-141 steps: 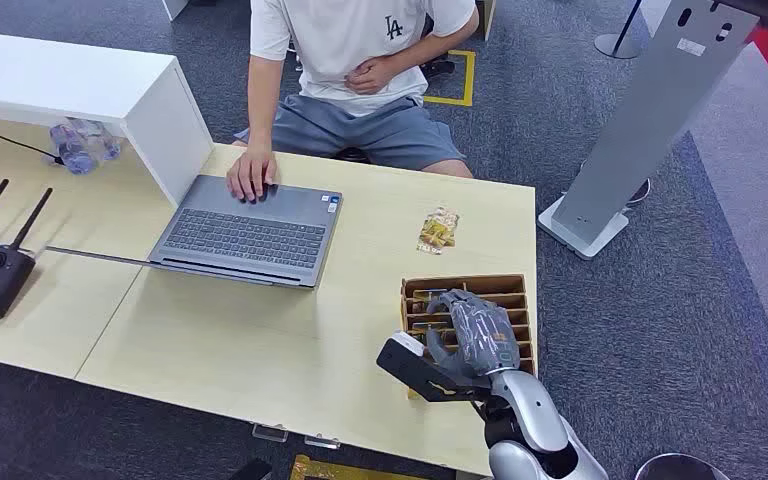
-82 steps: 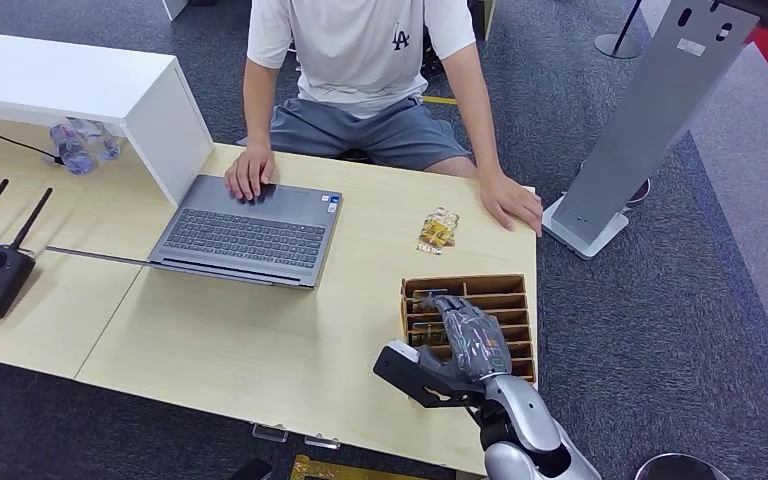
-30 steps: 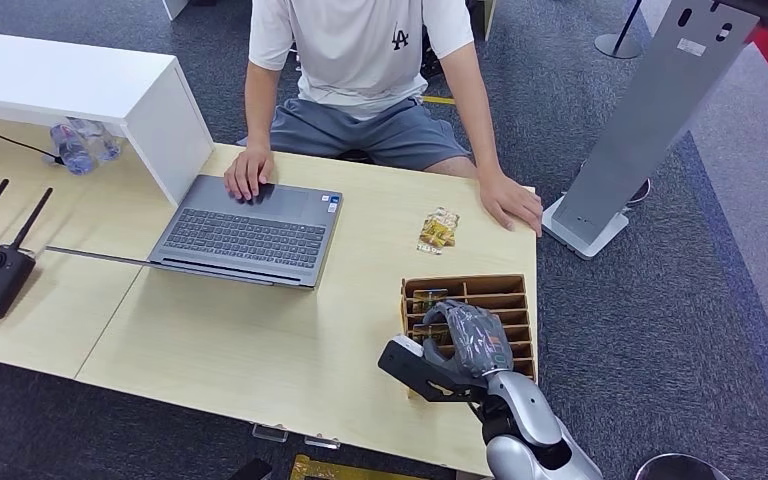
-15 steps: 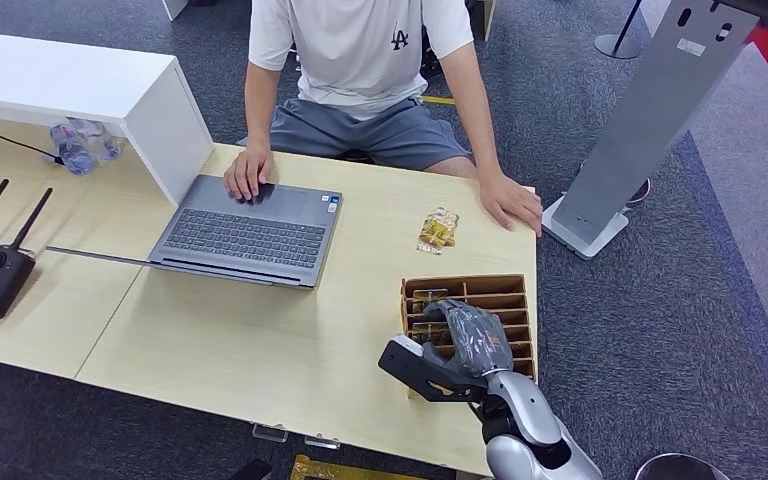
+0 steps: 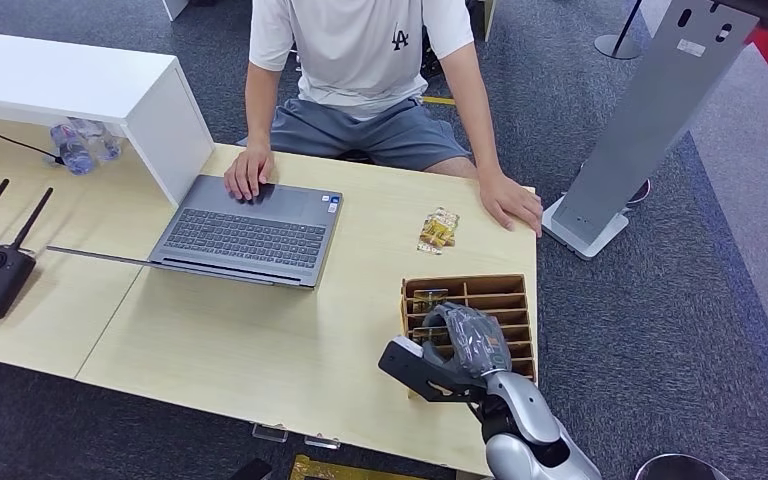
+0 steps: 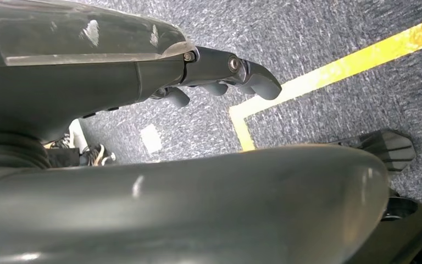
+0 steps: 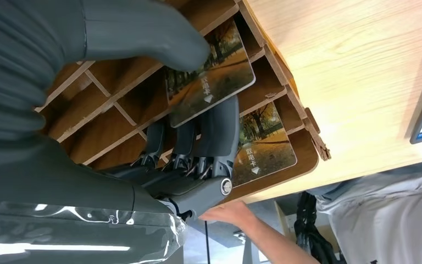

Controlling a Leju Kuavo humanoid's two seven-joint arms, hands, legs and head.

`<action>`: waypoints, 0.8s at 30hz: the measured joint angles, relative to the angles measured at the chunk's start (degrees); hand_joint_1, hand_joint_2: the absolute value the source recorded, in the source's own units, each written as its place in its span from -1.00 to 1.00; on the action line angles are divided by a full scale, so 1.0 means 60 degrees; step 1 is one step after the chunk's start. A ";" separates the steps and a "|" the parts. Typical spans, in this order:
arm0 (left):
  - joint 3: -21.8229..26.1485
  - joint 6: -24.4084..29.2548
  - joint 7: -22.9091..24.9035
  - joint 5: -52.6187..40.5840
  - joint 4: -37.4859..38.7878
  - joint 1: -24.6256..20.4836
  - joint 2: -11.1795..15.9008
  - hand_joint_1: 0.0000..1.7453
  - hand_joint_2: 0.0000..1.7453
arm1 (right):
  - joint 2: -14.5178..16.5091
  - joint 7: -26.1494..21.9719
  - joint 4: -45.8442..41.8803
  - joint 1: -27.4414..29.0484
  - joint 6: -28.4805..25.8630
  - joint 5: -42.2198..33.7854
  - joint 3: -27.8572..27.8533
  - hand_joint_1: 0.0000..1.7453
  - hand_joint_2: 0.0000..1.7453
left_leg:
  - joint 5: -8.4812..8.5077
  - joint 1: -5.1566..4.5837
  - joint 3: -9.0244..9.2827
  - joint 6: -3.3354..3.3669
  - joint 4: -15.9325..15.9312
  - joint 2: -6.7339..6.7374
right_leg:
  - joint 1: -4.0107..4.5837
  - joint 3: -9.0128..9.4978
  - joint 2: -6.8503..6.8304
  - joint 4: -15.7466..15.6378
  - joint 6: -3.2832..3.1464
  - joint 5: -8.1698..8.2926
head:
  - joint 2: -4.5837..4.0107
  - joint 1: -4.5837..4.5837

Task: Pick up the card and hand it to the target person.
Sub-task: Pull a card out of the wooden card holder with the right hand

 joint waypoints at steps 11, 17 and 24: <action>-0.0005 -0.0011 -0.0003 -0.0017 0.0000 -0.0048 0.0000 -1.00 -1.00 | 0.0052 -0.0087 0.0189 -0.0103 -0.0023 0.0077 -0.0006 0.78 1.00 | 0.0000 0.0000 0.0000 0.0000 0.0000 0.0000 | 0.0000 -0.0001 0.0000 0.0000 0.0000 0.0000 | 0.0000 0.0000; -0.0011 -0.0025 -0.0013 -0.0062 0.0000 -0.0086 0.0000 -1.00 -1.00 | 0.0065 -0.0162 0.0233 -0.0120 -0.0038 0.0112 -0.0006 0.86 1.00 | 0.0000 0.0000 0.0002 0.0000 0.0000 0.0000 | 0.0000 0.0001 0.0000 0.0000 0.0000 0.0000 | 0.0000 0.0000; -0.0011 -0.0081 -0.0109 -0.0062 0.0000 -0.0117 0.0004 -1.00 -1.00 | 0.0094 -0.0188 0.0263 -0.0151 -0.0047 0.0125 -0.0010 0.84 1.00 | 0.0000 0.0000 0.0009 0.0000 0.0000 0.0000 | 0.0000 0.0007 0.0000 0.0000 0.0000 0.0000 | 0.0000 0.0000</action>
